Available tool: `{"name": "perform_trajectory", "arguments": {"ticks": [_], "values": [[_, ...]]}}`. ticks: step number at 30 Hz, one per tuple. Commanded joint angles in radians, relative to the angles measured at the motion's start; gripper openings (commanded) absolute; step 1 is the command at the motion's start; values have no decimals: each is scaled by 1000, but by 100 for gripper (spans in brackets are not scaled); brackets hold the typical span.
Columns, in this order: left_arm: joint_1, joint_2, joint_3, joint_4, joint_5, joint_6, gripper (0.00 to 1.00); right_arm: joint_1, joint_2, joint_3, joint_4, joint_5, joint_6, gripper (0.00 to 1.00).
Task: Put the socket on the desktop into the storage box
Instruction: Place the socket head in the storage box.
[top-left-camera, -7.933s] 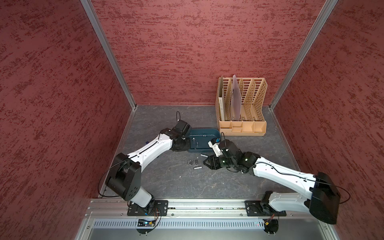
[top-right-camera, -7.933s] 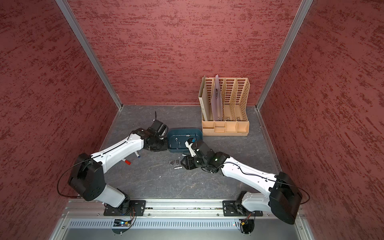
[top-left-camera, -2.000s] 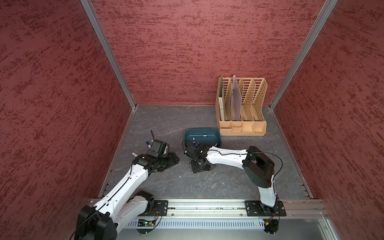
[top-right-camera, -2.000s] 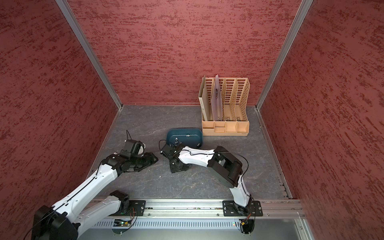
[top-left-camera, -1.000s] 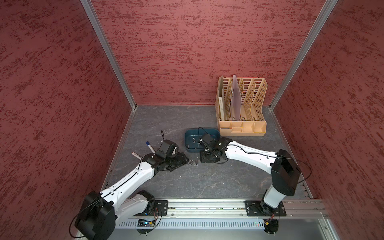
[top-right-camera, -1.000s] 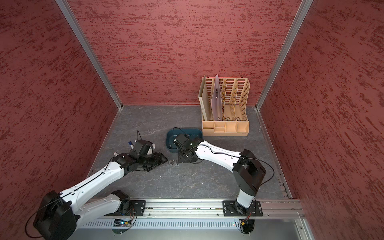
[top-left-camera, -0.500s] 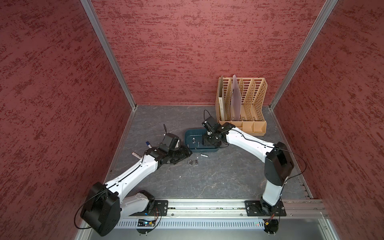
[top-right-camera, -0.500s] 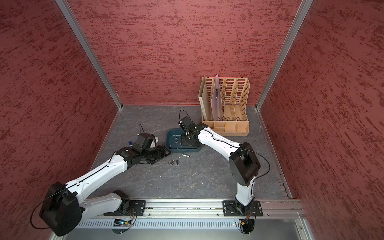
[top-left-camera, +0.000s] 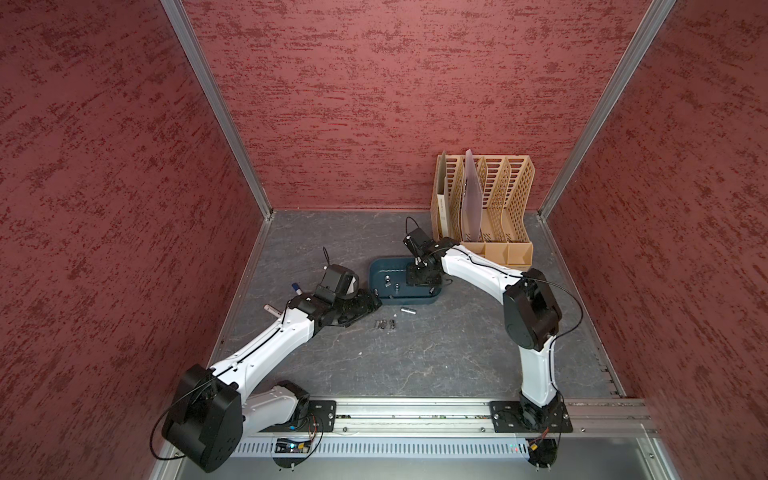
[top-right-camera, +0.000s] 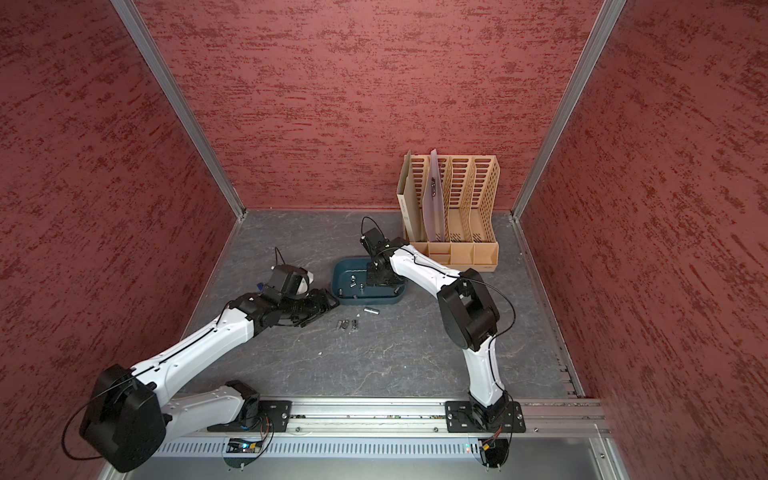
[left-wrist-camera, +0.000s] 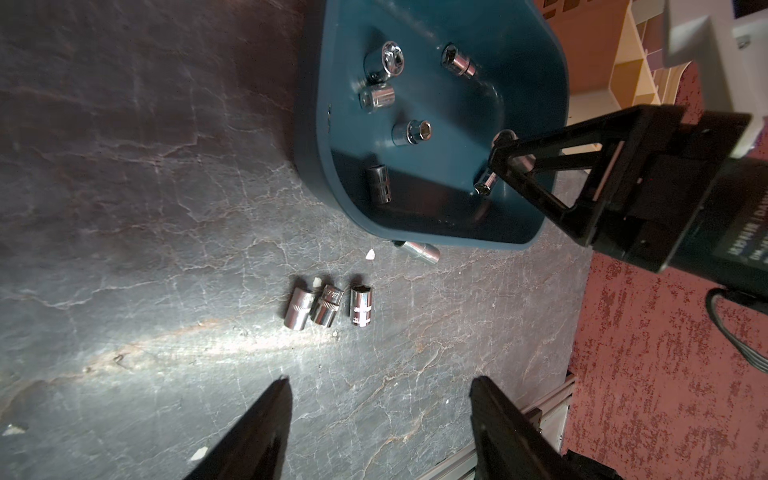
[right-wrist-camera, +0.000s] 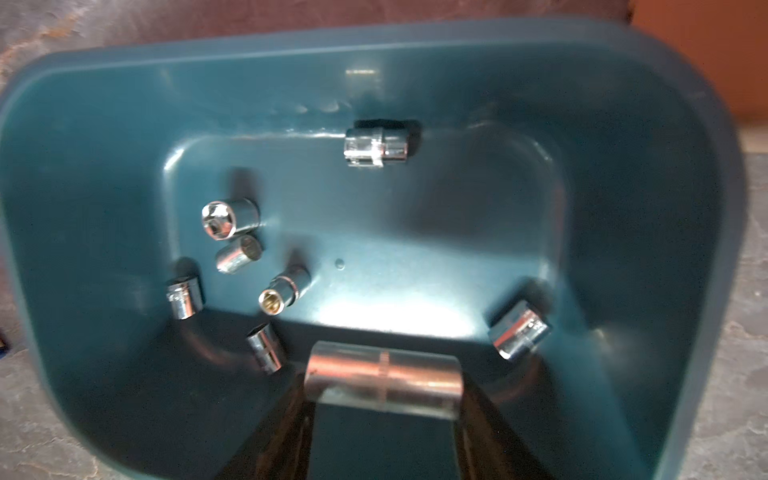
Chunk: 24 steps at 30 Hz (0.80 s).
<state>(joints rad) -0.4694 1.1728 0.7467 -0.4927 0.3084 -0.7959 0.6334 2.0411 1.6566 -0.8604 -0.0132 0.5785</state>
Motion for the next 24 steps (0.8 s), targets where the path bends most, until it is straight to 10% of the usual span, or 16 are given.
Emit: {"name": "perform_trajectory", "arguments": {"ticks": [1, 24], "values": [[7, 3, -18, 21, 5, 14, 71, -13, 22, 40, -6, 25, -12, 54], [3, 12, -76, 26, -9, 12, 70, -37, 61, 51, 10, 7, -3, 59]]}}
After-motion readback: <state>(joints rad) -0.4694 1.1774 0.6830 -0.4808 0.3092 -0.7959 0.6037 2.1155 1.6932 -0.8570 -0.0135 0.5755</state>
